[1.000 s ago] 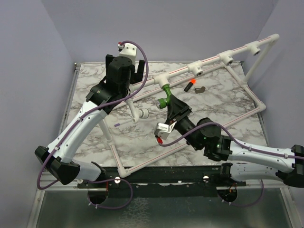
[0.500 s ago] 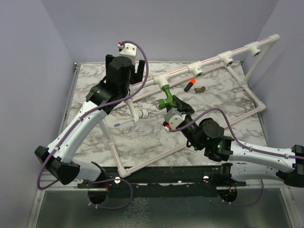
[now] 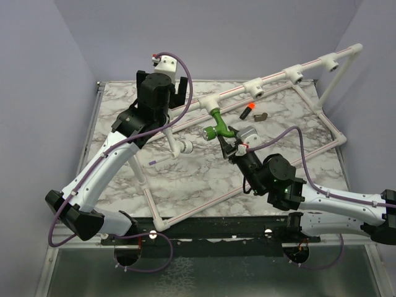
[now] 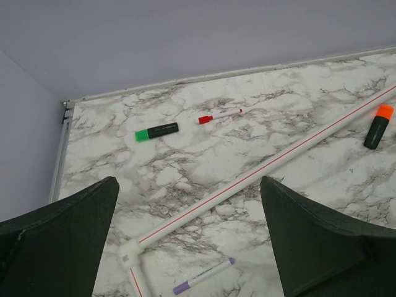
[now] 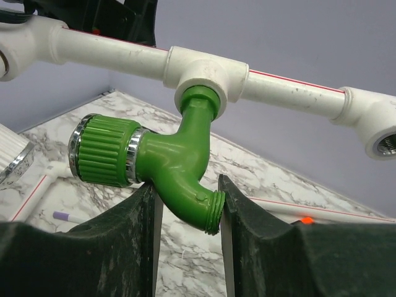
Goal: Install the water faucets
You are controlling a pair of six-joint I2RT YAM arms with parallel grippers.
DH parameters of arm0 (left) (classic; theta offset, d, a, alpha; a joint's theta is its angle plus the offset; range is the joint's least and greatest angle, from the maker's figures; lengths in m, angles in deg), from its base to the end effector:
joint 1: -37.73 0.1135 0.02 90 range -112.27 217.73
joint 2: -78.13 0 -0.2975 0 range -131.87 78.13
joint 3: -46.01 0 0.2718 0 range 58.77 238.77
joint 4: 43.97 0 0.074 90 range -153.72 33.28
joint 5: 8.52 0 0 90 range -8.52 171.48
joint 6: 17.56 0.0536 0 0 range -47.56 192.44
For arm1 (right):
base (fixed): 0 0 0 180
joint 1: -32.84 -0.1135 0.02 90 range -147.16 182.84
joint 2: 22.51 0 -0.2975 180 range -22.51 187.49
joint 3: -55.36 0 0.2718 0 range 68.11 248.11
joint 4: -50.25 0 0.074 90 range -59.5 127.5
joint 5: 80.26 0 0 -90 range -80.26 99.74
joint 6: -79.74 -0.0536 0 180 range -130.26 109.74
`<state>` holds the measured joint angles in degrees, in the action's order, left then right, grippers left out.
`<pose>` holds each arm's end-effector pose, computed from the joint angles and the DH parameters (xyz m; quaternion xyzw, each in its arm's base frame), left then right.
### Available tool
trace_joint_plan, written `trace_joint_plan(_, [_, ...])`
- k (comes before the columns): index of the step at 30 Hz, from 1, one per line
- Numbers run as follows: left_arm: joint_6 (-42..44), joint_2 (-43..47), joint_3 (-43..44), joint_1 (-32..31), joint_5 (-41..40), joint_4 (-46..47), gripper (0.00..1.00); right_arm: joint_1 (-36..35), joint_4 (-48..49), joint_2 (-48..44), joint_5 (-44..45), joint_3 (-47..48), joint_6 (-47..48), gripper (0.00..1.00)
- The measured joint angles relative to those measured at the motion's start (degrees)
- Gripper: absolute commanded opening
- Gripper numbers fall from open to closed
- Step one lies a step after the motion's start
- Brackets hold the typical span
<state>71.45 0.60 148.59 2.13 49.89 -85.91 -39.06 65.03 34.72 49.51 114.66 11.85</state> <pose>0.2737 -0.1614 0.4843 0.0751 0.7862 0.0277 0.6128 0.1074 0.2183 0.4069 -0.2236 0.5819 0.1341 0.7703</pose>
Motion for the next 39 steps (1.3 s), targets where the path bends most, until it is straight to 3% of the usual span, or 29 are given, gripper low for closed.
trace_joint_plan(7, [0.0, 0.1, 0.0, 0.0, 0.0, 0.0, 0.98, 0.0, -7.6, -0.8, -0.6, 2.9, 3.0, 0.58])
trace_joint_plan(12, [0.0, 0.2, 0.0, 0.0, 0.0, -0.1, 0.98, -0.2, -15.7, -2.3, -3.0, 6.8, 9.5, 0.76])
trace_joint_plan(22, [0.0, 0.2, 0.0, -0.1, 0.0, -0.3, 0.98, -0.8, -24.5, -2.4, -9.4, 14.8, 23.6, 0.8])
trace_joint_plan(30, [0.2, 0.2, 0.0, -0.1, -0.2, -0.3, 0.98, -0.9, -32.1, 1.1, -10.8, 16.1, 39.1, 0.8])
trace_joint_plan(39, [0.2, 0.2, 0.0, -0.2, -0.2, -0.3, 0.98, -0.9, -30.0, 1.7, -11.1, 12.7, 50.3, 0.78])
